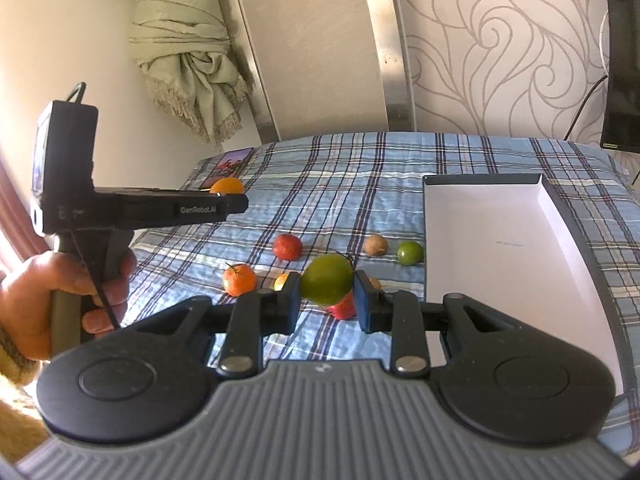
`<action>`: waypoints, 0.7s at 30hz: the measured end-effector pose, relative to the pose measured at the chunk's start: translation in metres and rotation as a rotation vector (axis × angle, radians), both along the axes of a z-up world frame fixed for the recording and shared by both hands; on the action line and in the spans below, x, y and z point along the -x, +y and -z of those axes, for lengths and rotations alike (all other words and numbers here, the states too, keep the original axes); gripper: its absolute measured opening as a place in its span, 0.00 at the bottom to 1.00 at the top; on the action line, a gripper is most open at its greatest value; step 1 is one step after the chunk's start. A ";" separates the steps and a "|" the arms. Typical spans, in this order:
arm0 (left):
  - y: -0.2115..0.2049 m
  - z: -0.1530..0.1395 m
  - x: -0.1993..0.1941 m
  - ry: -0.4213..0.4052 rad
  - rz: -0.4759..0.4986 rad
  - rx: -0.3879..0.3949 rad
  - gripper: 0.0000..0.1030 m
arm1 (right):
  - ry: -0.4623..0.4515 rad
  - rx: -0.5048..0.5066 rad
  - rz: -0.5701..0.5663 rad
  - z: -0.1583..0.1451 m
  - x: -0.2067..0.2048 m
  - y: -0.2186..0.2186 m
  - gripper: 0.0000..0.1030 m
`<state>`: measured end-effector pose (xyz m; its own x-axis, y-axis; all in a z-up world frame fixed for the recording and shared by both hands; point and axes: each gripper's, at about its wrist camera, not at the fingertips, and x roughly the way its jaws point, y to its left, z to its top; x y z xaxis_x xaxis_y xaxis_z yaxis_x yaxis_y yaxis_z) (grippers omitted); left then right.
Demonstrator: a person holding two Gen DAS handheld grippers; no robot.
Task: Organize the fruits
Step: 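Lift the orange with the left gripper while the right gripper carries the lime toward the box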
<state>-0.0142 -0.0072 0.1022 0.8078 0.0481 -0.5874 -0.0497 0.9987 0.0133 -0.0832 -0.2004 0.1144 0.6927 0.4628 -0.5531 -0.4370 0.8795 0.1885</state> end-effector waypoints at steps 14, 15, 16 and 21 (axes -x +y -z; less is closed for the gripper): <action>-0.008 0.002 -0.002 0.003 0.029 0.011 0.34 | 0.008 0.009 0.018 0.001 0.006 -0.005 0.30; -0.008 0.003 -0.001 0.007 0.031 0.013 0.34 | 0.010 0.009 0.016 0.001 0.007 -0.005 0.30; -0.009 0.003 -0.001 0.010 0.031 0.013 0.34 | 0.010 0.010 0.017 0.002 0.007 -0.006 0.30; -0.008 0.002 0.000 0.006 0.028 0.017 0.34 | 0.011 0.011 0.019 0.001 0.007 -0.006 0.30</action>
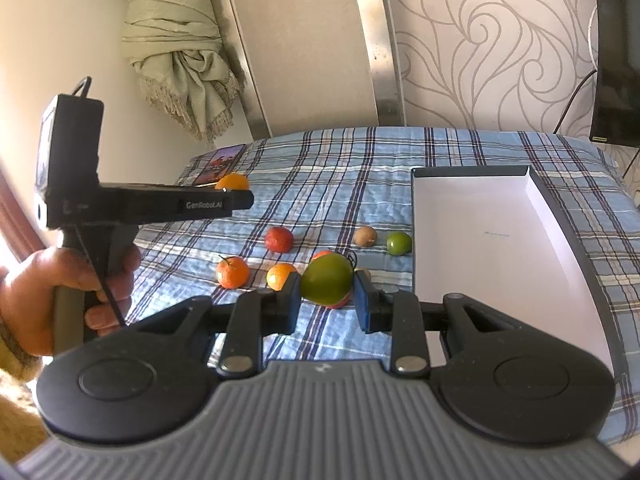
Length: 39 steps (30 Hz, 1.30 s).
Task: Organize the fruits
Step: 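Lift the orange with the left gripper while the right gripper carries the lime toward the box, then lower the orange into the white box and open the left gripper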
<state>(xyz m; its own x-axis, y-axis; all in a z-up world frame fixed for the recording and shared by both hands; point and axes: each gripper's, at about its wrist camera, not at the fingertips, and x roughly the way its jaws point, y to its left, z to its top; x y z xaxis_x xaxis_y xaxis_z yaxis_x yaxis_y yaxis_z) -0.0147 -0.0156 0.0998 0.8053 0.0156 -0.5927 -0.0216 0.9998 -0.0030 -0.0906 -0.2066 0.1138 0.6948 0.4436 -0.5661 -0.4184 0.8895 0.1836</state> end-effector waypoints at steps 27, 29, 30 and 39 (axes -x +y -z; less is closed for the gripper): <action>-0.038 -0.007 -0.015 -0.004 0.107 -0.006 0.34 | -0.003 -0.006 0.077 -0.004 0.012 -0.019 0.30; -0.043 -0.008 -0.018 -0.007 0.121 -0.006 0.34 | -0.003 -0.006 0.088 -0.005 0.012 -0.021 0.30; -0.046 -0.008 -0.020 -0.009 0.128 -0.006 0.34 | -0.002 -0.006 0.094 -0.005 0.011 -0.022 0.30; -0.072 -0.013 -0.034 -0.029 0.205 -0.004 0.34 | -0.005 -0.008 0.146 -0.006 0.010 -0.032 0.30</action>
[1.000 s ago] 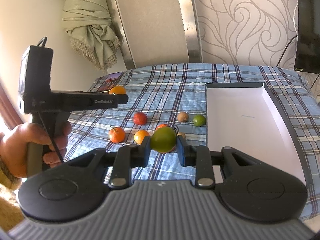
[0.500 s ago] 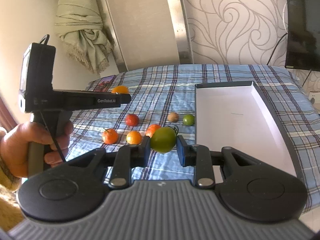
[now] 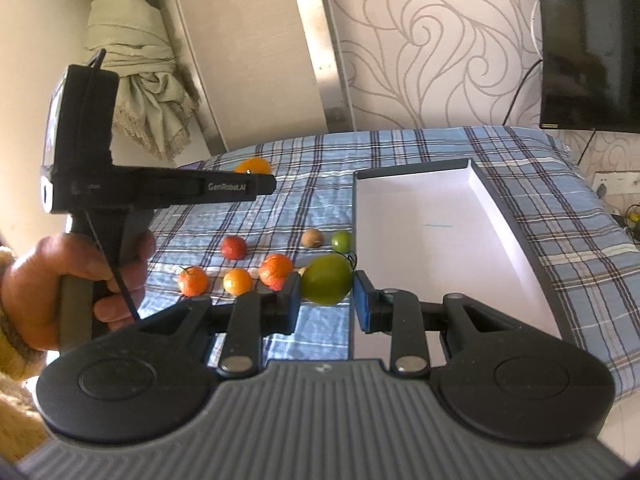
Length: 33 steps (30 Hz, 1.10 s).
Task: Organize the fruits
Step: 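Lower the orange into the white box and open the left gripper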
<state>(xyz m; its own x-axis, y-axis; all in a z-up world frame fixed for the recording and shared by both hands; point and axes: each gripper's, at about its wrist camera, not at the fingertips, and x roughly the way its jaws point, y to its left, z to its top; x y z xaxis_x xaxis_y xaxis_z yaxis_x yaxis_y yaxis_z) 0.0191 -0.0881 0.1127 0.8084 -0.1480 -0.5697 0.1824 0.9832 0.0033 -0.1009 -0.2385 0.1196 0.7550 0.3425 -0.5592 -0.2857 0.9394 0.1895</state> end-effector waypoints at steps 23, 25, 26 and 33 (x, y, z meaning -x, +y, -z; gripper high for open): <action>-0.087 0.015 -0.044 0.034 0.172 0.018 0.34 | 0.008 0.014 0.153 0.003 0.006 -0.036 0.30; -0.093 0.018 -0.047 0.036 0.180 0.016 0.34 | 0.005 0.015 0.164 0.002 0.006 -0.038 0.30; -0.094 0.019 -0.048 0.038 0.181 0.015 0.34 | 0.004 0.015 0.168 0.002 0.007 -0.039 0.30; -0.105 0.030 -0.061 0.063 0.177 0.015 0.34 | 0.005 0.023 0.186 0.002 0.008 -0.041 0.30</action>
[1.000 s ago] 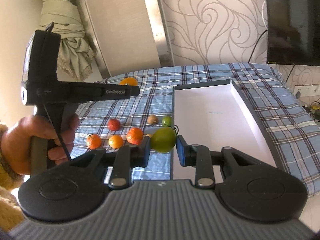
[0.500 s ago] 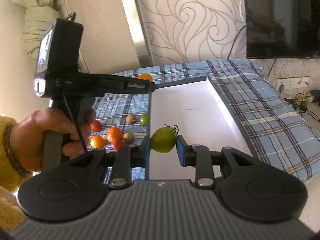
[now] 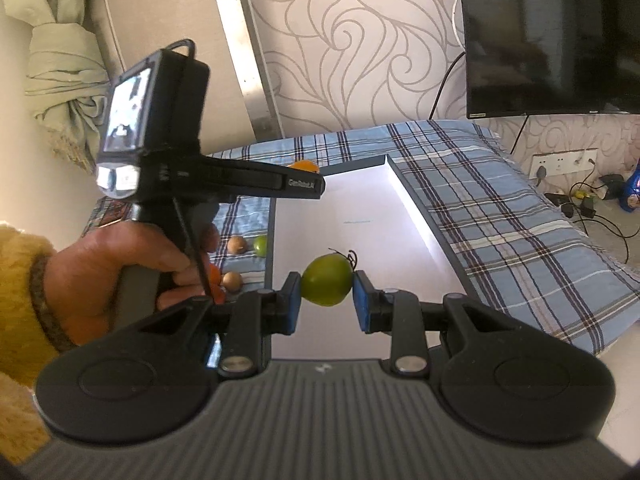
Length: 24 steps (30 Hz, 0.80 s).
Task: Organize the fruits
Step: 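Lower the orange into the white box and open the left gripper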
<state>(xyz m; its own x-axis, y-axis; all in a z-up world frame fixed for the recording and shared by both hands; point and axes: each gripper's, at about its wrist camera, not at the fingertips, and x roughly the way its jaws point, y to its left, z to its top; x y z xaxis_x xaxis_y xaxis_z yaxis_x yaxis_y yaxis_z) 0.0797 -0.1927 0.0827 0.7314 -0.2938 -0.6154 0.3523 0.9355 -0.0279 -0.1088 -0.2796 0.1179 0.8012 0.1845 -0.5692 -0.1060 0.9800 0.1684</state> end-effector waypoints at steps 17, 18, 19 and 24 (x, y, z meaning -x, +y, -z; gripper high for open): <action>-0.021 0.018 -0.022 0.036 -0.006 -0.014 0.34 | 0.009 0.005 0.029 0.000 0.005 -0.007 0.30; -0.022 0.019 -0.023 0.038 -0.006 -0.016 0.34 | 0.010 0.006 0.028 -0.001 0.005 -0.006 0.30; -0.023 0.020 -0.024 0.040 -0.006 -0.018 0.34 | 0.010 0.006 0.027 -0.001 0.004 -0.006 0.30; -0.026 0.021 -0.027 0.039 -0.005 -0.023 0.34 | 0.009 0.006 0.024 -0.001 0.004 -0.007 0.30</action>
